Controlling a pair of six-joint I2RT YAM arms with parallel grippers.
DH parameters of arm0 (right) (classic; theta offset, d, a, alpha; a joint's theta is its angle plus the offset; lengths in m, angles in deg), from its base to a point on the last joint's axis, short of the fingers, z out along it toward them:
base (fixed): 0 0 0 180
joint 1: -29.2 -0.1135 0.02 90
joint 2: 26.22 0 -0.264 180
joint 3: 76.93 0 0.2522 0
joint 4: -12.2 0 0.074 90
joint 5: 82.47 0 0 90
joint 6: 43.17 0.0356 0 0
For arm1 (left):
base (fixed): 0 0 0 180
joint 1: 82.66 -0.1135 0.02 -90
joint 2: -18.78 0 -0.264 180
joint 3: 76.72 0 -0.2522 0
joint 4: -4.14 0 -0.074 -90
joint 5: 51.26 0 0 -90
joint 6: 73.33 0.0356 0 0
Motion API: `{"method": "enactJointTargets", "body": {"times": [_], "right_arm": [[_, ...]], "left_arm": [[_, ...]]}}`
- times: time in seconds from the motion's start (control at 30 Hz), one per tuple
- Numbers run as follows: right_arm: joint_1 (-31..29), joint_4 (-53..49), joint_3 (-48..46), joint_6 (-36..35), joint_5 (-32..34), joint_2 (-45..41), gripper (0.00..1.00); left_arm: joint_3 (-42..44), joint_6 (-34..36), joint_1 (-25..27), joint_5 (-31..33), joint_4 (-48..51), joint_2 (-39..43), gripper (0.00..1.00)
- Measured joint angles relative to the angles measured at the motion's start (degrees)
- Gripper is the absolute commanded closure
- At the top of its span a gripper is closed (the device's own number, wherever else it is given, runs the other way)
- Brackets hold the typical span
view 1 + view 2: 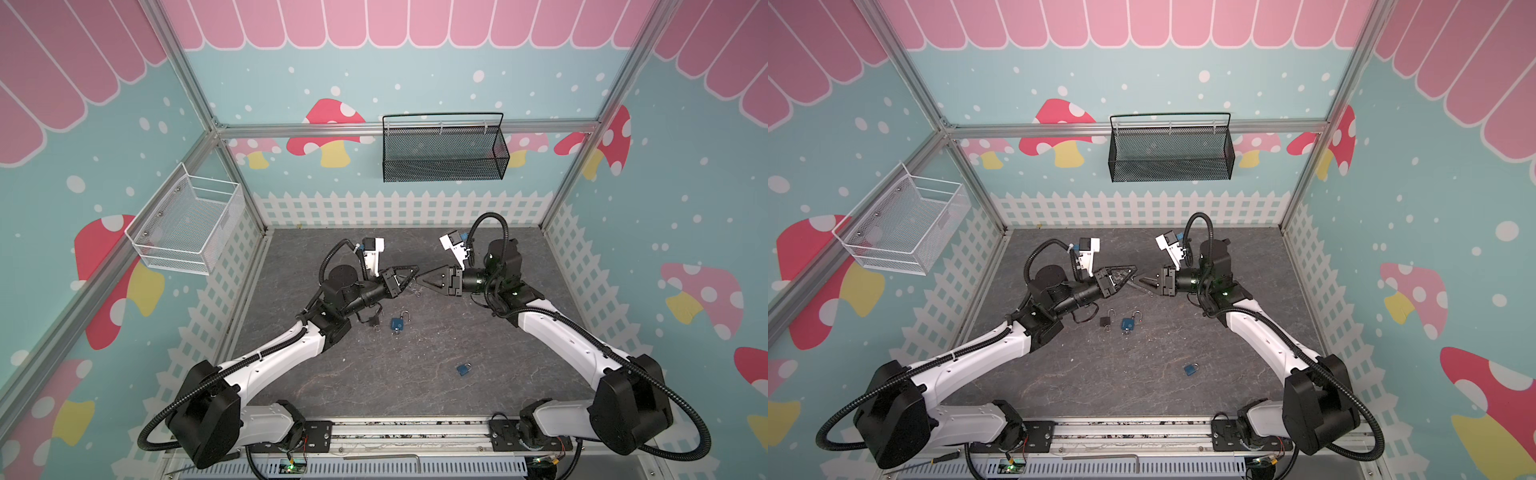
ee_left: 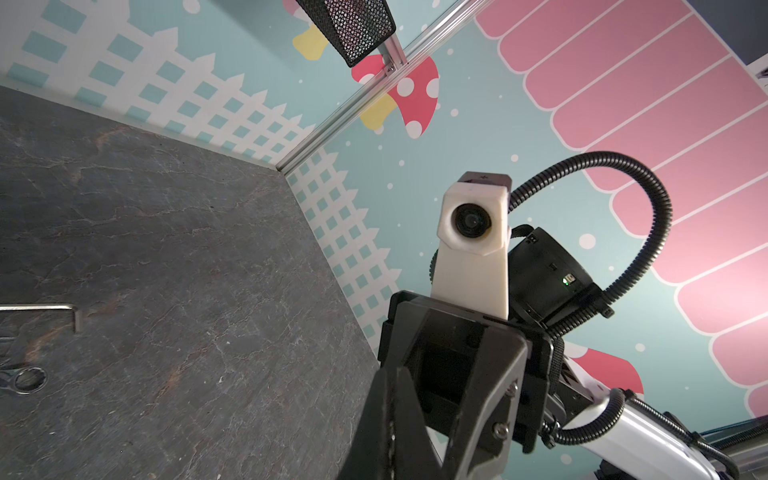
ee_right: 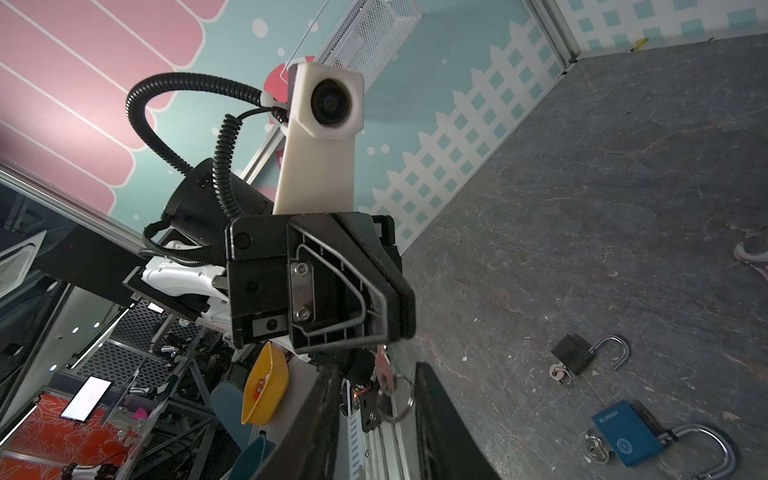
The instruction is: Unlock with the key
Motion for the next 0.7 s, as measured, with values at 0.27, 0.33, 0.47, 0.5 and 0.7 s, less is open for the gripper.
{"method": "enactJointTargets", "body": {"times": [0.27,0.33,0.47,0.5,0.7], "right_arm": [[0.0,1.84,-0.04,0.79,-0.02,1.03,0.69],[0.0,2.12,-0.15,0.98,-0.02,1.11,0.7],[0.0,3.08,-0.66,1.07,-0.04,1.11,0.71],[0.0,3.26,-0.76,1.11,-0.04,1.11,0.71],[-0.04,4.66,-1.68,2.16,-0.07,1.22,0.75]], "left_arm": [[0.0,0.02,0.59,0.37,-0.24,0.0,1.0],[0.0,0.02,0.68,0.66,-0.24,0.0,1.0],[-0.07,0.02,0.79,1.09,-0.24,-0.15,1.0],[-0.09,0.02,0.79,1.18,-0.24,-0.2,1.0],[-0.44,0.07,0.9,1.86,-0.28,-0.24,1.0]]}}
